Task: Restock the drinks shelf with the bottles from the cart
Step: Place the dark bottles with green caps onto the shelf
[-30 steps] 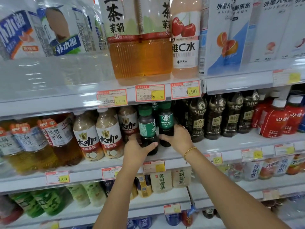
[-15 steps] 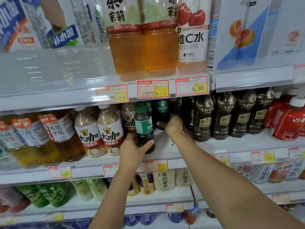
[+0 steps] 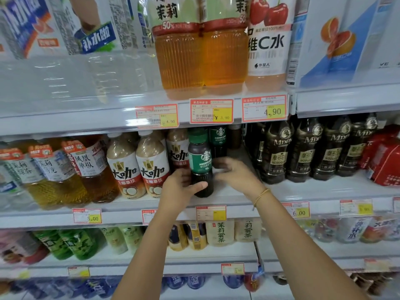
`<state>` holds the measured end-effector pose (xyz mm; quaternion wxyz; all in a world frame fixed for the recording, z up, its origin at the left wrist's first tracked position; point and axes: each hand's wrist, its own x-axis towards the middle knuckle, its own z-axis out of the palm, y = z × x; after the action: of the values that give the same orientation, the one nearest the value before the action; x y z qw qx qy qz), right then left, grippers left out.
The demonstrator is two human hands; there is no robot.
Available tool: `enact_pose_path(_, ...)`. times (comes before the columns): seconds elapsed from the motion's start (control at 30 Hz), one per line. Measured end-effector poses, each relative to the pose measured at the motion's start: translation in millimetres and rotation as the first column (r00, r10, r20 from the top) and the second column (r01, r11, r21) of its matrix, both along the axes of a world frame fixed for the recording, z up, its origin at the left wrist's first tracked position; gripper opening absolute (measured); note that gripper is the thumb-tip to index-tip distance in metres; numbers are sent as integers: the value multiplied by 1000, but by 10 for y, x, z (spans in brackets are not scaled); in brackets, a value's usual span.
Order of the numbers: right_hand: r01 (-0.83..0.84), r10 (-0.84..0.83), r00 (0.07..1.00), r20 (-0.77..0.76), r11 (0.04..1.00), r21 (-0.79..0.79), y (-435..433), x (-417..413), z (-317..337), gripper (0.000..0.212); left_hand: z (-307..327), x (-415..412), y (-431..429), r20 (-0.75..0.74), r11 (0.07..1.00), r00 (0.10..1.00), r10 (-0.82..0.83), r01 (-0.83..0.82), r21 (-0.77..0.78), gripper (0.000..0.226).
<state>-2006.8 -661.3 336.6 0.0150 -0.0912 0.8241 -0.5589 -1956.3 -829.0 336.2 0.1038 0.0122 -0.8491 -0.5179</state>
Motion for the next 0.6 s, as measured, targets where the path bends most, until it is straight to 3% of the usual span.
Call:
enact_pose_path(0.07, -262, 270, 953, 138, 962, -73, 65, 117, -11, 69, 18, 0, -28, 15, 993, 994, -113, 113, -45, 47)
enact_pose_path(0.13, -332, 349, 926, 144, 934, -128, 94, 171, 29, 74, 19, 11, -39, 10, 979, 986, -165, 165, -122, 40)
enact_pose_path(0.2, -289, 300, 950, 84, 949, -124, 71, 192, 36, 66, 7, 33, -35, -12, 973, 984, -176, 172, -151, 35)
enact_pose_path(0.3, -175, 175, 984, -23, 985, 4, -15, 183, -46, 54, -45, 89, -37, -63, 962, 988, -141, 122, -245, 28)
enact_pose_path(0.43, 7, 16, 993, -118, 981, 192, -74, 103, -60, 54, -142, 232, -53, -125, 911, 992, -26, -28, -411, 26)
enact_pose_path(0.6, 81, -47, 988, -144, 967, 241, -170, -41, -59, 46, -207, 329, -71, -154, 871, 987, -44, -37, -490, 24)
